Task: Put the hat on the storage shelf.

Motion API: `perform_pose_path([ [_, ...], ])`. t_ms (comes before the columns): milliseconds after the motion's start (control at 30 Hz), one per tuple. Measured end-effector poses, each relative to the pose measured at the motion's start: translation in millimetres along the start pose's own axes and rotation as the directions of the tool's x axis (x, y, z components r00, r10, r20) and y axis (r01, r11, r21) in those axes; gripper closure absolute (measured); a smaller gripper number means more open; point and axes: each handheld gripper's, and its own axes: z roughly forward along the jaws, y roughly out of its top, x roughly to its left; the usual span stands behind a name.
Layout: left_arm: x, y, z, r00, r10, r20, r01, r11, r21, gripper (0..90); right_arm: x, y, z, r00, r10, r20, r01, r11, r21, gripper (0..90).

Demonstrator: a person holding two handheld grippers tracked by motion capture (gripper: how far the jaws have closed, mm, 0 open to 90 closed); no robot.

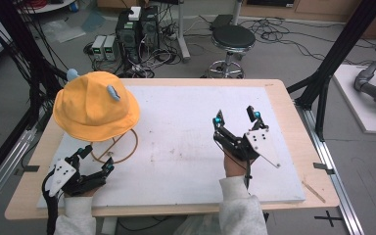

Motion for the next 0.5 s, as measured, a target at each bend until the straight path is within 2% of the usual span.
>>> perform_pose_path([
  [133,-0.1,0.0,-0.1,1.0,0.003,0.002,-0.003,1.0,-0.002,14.6,-11.5,-10.0,-11.6,0.9991,-0.022,0.037,0.021,1.0,0.017,12.4],
  [400,-0.4,0.0,-0.3,1.0,0.004,-0.002,-0.004,1.0,-0.003,14.5,-29.6,-26.1,-26.8,0.9952,-0.017,0.097,0.011,0.998,0.058,12.2],
  [500,-0.7,0.0,-0.2,1.0,0.005,-0.003,-0.005,1.0,-0.004,14.5,-38.2,-35.0,-33.7,0.9922,-0.028,0.122,0.018,0.996,0.084,12.1],
])
